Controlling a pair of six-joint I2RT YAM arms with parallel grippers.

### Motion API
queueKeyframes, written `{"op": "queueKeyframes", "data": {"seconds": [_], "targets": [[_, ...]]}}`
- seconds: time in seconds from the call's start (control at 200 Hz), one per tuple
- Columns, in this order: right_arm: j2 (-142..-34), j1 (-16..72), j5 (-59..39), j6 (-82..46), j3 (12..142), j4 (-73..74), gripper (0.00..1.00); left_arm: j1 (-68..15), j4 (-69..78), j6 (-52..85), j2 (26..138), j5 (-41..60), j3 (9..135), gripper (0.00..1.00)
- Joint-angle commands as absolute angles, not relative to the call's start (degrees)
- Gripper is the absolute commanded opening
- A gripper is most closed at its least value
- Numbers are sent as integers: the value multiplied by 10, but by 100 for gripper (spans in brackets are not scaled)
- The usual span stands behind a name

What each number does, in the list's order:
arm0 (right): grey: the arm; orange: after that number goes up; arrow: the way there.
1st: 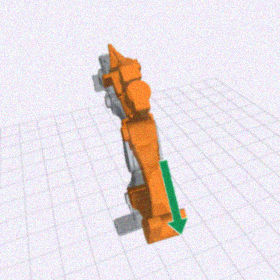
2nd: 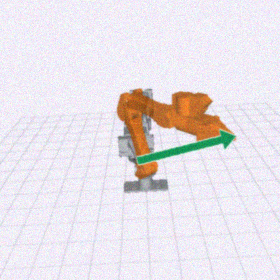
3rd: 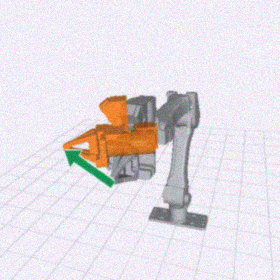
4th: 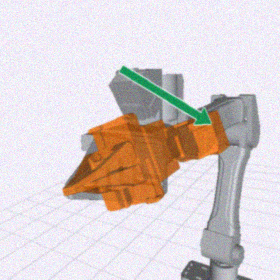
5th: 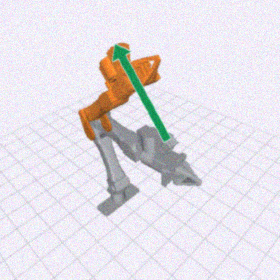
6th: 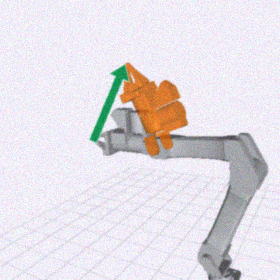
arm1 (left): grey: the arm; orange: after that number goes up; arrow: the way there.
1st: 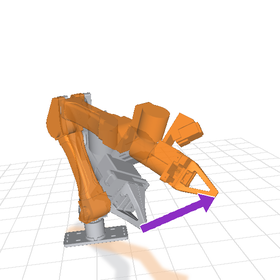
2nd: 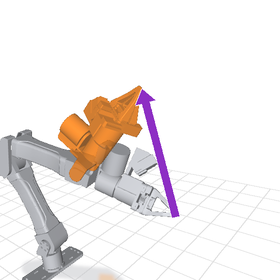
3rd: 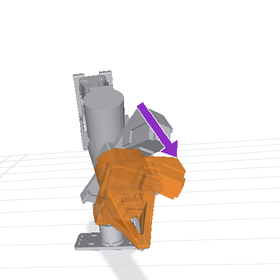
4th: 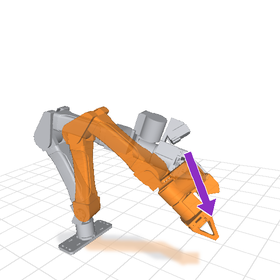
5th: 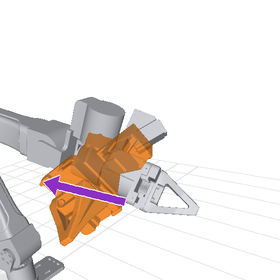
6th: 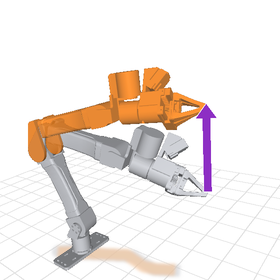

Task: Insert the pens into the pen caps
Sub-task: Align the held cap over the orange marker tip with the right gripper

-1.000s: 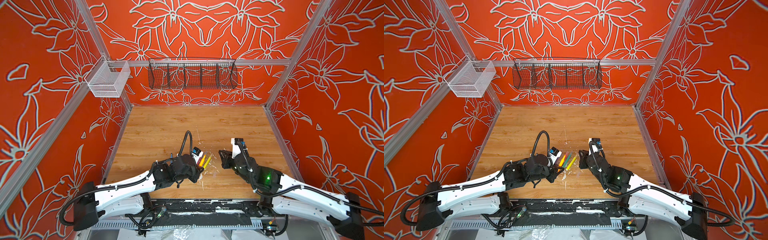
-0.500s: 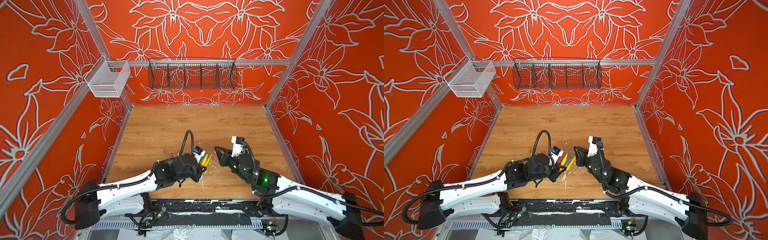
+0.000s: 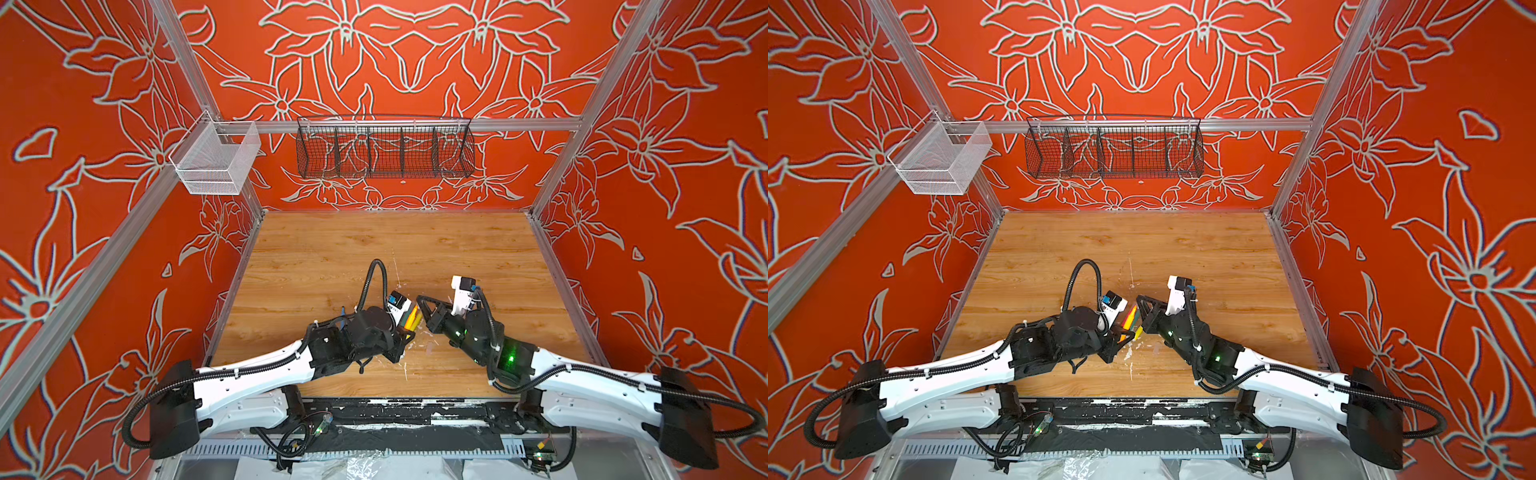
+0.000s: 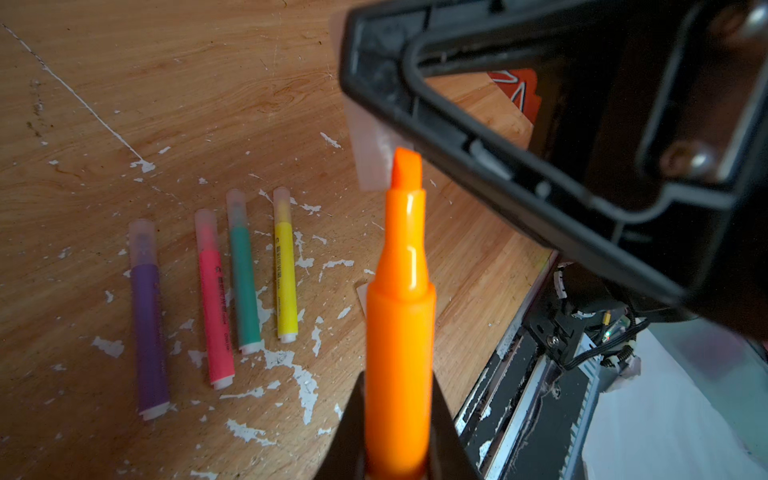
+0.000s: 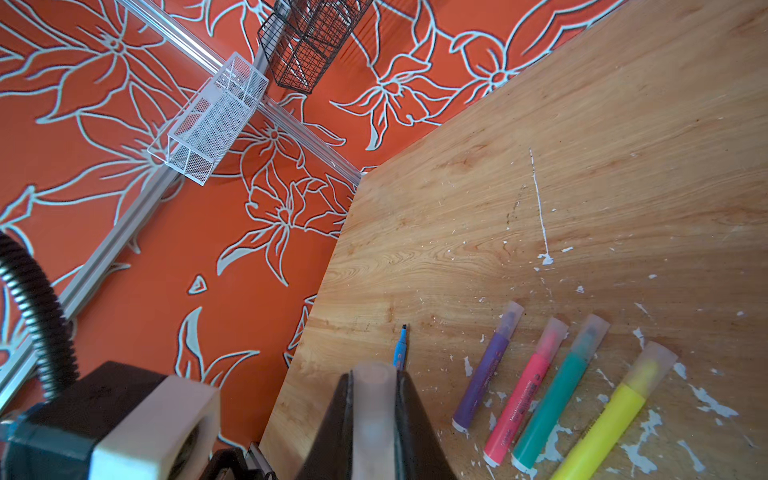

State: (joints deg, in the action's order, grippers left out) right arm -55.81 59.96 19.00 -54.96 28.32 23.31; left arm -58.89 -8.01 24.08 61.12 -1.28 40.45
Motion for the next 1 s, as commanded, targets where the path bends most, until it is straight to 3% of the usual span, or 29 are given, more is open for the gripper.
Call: {"op": "queueKeyframes", "data": {"seconds": [0.0,0.996], "targets": [[-554,599,188,-561,296,257,7,-592,-65,244,606,-10,401,0],[-541,598,187,-543,302,278,7,-592,-57,244,604,-13,392,0]]}}
